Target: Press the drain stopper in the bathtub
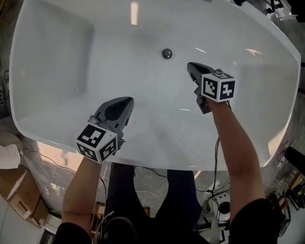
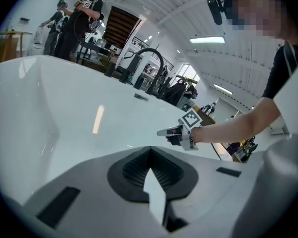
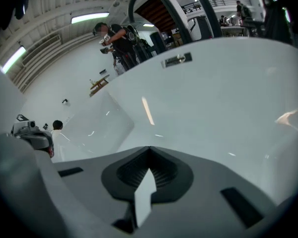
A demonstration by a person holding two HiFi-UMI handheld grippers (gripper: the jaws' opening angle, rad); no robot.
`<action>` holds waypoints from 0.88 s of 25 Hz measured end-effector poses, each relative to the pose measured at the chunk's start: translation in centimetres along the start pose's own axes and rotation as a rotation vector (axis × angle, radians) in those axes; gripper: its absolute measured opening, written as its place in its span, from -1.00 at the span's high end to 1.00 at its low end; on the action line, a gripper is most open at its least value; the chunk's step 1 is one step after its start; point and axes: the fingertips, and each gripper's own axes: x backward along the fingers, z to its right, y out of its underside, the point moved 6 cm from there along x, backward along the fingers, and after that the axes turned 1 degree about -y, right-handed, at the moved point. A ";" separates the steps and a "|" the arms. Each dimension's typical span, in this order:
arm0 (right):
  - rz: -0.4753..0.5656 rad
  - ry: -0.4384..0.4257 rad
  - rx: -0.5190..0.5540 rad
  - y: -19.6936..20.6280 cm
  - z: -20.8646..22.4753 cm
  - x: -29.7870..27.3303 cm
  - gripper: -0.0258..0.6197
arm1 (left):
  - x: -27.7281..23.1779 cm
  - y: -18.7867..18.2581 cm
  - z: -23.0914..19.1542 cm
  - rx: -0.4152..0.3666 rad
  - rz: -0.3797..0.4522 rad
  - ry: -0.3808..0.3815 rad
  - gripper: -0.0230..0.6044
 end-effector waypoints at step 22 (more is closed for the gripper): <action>0.437 -0.088 0.029 -6.3 -19.2 29.6 0.89 | 11.2 -12.7 15.7 -0.073 0.072 0.186 0.90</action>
